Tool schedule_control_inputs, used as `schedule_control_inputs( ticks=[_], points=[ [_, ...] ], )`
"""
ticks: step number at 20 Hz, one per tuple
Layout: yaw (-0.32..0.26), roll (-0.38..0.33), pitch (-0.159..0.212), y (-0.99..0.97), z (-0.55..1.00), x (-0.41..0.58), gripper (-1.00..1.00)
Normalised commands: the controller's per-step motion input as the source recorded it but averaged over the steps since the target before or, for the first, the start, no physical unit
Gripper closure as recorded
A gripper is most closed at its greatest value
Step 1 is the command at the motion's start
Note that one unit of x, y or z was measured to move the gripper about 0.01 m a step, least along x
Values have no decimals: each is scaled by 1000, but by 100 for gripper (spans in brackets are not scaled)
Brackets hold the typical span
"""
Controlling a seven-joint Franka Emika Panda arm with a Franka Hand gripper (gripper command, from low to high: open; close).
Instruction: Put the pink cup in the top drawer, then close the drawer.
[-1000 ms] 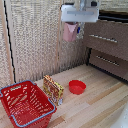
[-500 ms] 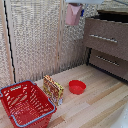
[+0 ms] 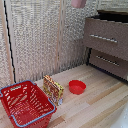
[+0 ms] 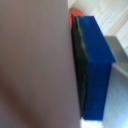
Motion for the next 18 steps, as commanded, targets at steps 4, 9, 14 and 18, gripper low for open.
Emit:
schedule_control_inputs(
  ticks=[4,9,14,18],
  points=[
    [44,-6,34,-905,499,-37,100],
    [54,0,53,-911,423,-23,100],
    [54,0,72,-926,327,-21,100],
    [47,-11,103,-926,216,-37,100]
  ],
)
